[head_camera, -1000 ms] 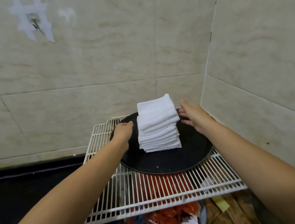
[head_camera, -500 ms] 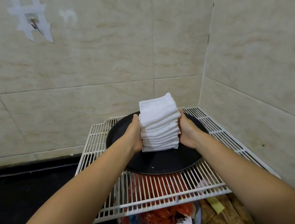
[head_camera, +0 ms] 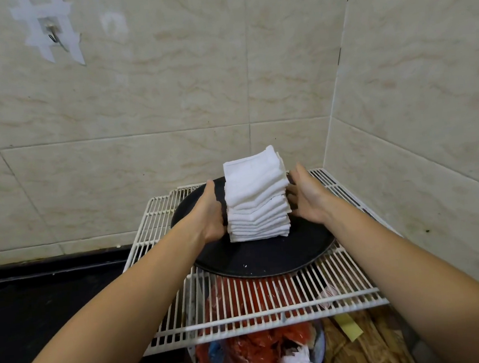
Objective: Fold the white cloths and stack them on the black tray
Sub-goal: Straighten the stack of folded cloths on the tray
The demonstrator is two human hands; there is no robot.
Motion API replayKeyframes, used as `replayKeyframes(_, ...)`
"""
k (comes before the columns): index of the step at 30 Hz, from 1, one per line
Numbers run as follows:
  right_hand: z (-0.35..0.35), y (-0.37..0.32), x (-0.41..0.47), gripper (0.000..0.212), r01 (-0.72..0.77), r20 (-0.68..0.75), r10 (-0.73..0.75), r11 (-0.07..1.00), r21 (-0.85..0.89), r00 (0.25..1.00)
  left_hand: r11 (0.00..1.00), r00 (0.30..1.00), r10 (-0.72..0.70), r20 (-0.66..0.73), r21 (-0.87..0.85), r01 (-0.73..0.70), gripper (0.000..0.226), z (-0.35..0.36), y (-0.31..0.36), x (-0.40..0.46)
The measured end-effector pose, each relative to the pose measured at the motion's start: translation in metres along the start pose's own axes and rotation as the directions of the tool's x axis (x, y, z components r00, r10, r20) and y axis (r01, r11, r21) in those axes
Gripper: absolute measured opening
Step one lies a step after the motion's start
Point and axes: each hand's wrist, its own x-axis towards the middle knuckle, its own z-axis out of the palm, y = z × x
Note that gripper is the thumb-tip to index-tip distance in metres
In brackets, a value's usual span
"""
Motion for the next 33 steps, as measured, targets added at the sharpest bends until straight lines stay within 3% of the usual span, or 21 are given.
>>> replayKeyframes(4,0.012,-0.019,0.004,0.067,-0.038,0.025,0.039,0.999,-0.039,0.999,0.998,0.999,0.044,-0.021,-0.049,-0.045,0.091,-0.003,-0.007,0.009)
replayKeyframes(7,0.027,-0.023,0.006,0.065,-0.042,0.007,0.043,0.996,-0.075,0.999,0.994,0.996,0.081,0.021,-0.07,-0.079,0.081,0.01,-0.01,0.011)
replayKeyframes(12,0.036,-0.024,0.005,0.061,-0.024,0.01,0.025,0.997,-0.076,1.0,0.992,0.993,0.119,-0.026,-0.037,-0.12,0.076,0.014,-0.011,0.023)
replayKeyframes(15,0.03,-0.018,0.001,0.064,-0.024,-0.054,0.022,0.999,-0.029,0.998,0.994,0.993,0.113,0.026,0.008,-0.113,0.074,0.01,-0.009,0.024)
replayKeyframes(18,0.021,-0.001,-0.01,0.063,0.001,-0.206,0.015,0.997,0.081,0.978,0.991,0.987,0.127,0.097,0.031,-0.13,0.071,0.002,-0.001,0.029)
replayKeyframes(26,0.055,0.045,-0.056,0.058,0.203,-0.618,0.032,0.93,0.306,0.786,0.963,0.941,0.042,0.337,0.238,-0.128,0.08,-0.018,0.04,0.068)
replayKeyframes(28,0.078,0.054,-0.059,0.057,0.231,-0.67,0.02,0.93,0.284,0.742,0.937,0.906,0.013,0.423,0.31,-0.158,0.069,-0.021,0.044,0.078)
replayKeyframes(33,0.129,0.072,-0.036,0.061,0.225,-0.813,-0.025,0.965,0.132,0.582,0.908,0.78,-0.157,0.605,0.399,-0.127,0.068,-0.029,0.054,0.098)
